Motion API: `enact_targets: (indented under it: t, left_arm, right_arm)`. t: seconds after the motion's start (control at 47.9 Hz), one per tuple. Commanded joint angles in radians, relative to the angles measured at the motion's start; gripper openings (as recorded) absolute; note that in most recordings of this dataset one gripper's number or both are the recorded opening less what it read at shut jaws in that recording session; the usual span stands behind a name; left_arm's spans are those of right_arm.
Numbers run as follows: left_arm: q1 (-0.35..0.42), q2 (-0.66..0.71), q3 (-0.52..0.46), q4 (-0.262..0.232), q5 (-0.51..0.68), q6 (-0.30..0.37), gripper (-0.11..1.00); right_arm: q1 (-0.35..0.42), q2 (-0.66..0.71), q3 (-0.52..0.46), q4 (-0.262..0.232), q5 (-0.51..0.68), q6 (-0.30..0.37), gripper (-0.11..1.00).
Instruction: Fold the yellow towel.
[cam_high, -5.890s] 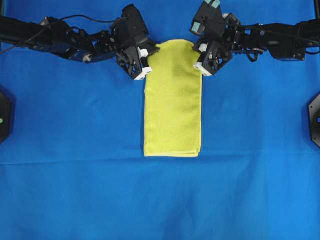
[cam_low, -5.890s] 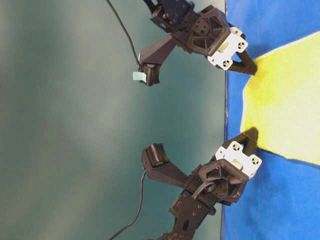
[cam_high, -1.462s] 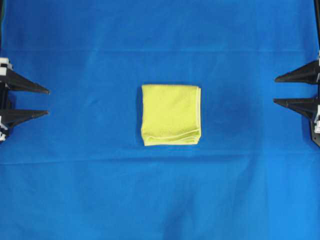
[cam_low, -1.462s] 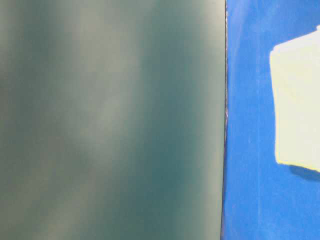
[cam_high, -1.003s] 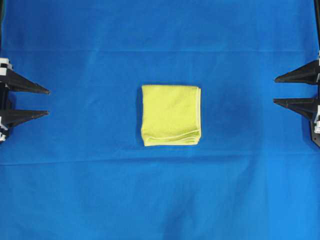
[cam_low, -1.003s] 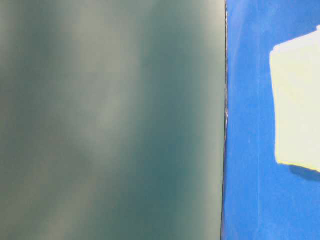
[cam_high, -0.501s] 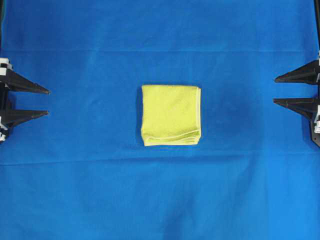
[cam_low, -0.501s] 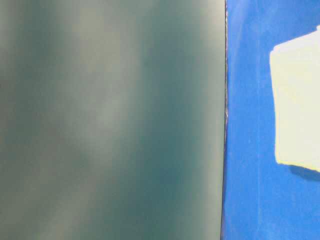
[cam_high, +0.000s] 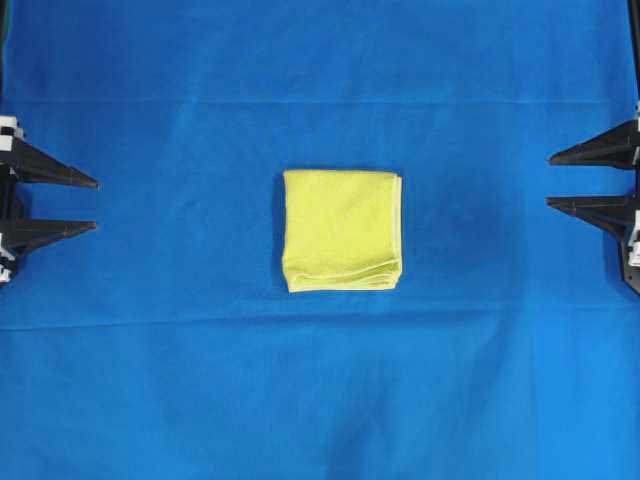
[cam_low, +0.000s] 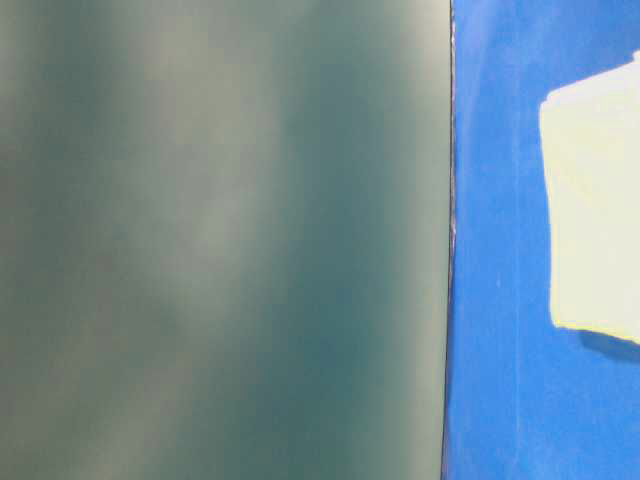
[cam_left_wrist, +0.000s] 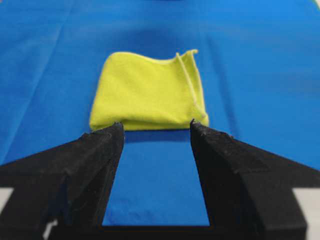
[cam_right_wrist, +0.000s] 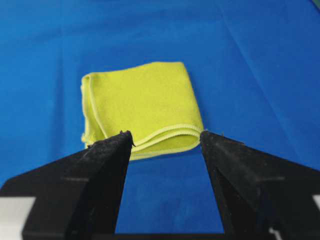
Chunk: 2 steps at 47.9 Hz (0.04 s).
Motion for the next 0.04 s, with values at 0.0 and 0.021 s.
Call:
enact_targets:
  t: [0.0,0.021]
  left_arm:
    - [0.005,0.008,-0.015,0.002,-0.005,-0.002,0.54]
    - [0.005,0.008,-0.014,0.002,-0.005,-0.002,0.54]
  right_arm:
    - [-0.003,0.014,-0.014,0.002,-0.006,0.003,0.61]
    - [-0.003,0.014,-0.014,0.002,-0.006,0.003,0.61]
